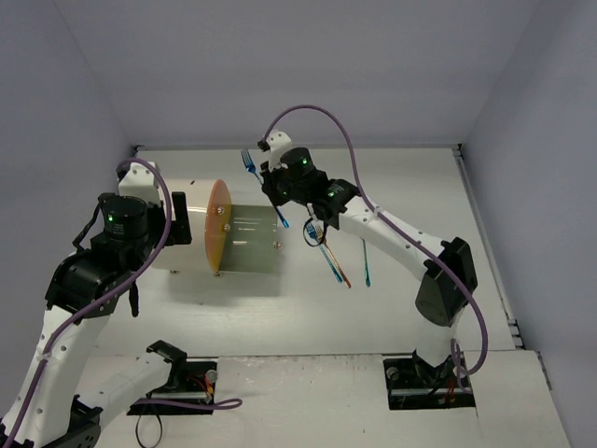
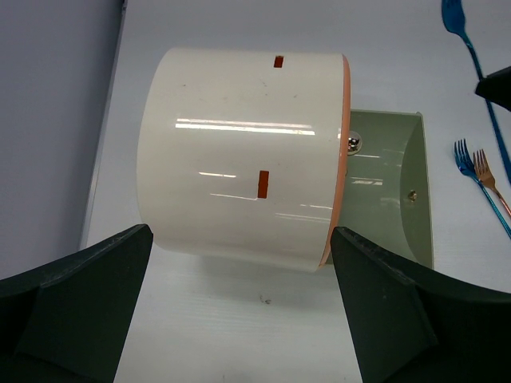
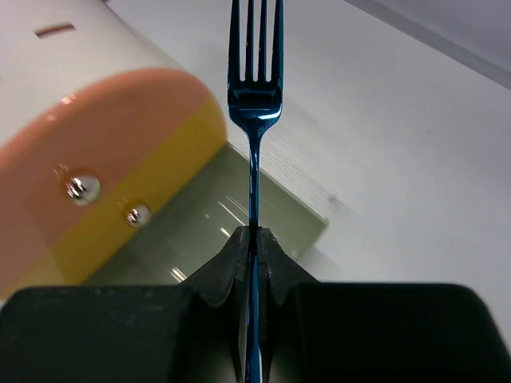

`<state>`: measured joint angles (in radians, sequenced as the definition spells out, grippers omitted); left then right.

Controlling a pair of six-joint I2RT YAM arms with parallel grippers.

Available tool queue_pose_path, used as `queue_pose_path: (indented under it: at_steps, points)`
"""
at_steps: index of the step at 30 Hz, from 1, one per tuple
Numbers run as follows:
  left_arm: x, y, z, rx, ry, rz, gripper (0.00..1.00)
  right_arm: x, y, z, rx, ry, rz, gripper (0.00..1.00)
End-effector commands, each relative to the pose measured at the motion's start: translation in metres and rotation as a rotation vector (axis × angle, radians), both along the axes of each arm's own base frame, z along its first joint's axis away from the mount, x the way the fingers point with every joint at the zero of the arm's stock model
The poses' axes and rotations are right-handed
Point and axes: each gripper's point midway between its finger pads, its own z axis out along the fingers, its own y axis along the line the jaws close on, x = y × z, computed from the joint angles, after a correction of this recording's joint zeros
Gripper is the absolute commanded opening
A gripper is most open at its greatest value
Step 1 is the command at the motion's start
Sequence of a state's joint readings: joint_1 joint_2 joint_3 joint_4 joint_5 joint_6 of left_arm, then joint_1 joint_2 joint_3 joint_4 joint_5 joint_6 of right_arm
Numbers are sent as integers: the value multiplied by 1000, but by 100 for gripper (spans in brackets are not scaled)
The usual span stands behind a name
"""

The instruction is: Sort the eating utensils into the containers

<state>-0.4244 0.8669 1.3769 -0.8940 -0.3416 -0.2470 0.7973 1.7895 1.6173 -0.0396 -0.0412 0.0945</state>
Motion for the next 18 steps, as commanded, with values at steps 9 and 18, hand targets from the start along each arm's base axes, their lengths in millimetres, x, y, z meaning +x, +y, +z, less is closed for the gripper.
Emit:
queue_pose_path:
  at_steps: [9, 18]
  points:
    - [4, 3, 15, -18, -49, 25, 93, -11, 70, -52, 92, 99, 40, 0]
    - [7, 0, 11, -13, -34, 19, 93, -28, 53, -80, 14, 122, 49, 0]
